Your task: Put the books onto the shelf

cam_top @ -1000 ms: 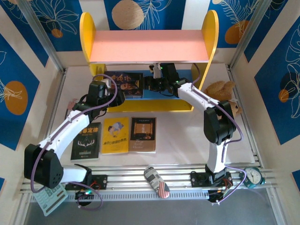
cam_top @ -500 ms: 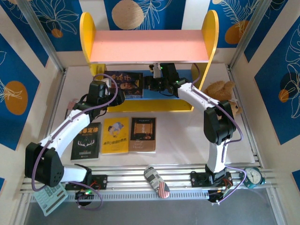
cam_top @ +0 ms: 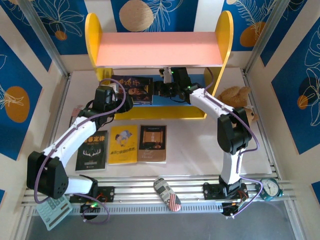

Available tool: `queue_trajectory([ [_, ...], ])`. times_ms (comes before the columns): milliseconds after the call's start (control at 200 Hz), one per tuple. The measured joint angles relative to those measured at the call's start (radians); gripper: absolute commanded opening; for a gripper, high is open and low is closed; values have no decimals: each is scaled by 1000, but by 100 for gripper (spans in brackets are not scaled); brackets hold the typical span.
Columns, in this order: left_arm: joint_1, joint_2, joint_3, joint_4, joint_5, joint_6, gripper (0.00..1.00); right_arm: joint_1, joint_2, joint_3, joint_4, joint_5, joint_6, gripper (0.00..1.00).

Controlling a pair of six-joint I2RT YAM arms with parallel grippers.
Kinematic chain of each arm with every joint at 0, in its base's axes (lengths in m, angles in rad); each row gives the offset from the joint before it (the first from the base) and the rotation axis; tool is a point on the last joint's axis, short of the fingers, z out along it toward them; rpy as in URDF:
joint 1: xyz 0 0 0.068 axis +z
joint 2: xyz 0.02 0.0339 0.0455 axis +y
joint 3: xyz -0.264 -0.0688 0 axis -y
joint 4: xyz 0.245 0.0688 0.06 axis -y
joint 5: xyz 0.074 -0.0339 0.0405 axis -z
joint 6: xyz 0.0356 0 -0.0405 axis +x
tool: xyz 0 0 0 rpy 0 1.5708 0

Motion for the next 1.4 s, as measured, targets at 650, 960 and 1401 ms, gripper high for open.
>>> queue_trajectory([
  [650,0,0,0,6,1,0,72,-1,15,34,-2,-3,0,54],
  [960,0,0,0,6,0,2,72,-2,18,44,-9,-10,0,54],
  [1401,0,-21,4,-10,-8,26,73,-16,22,43,-6,-20,0,54],
])
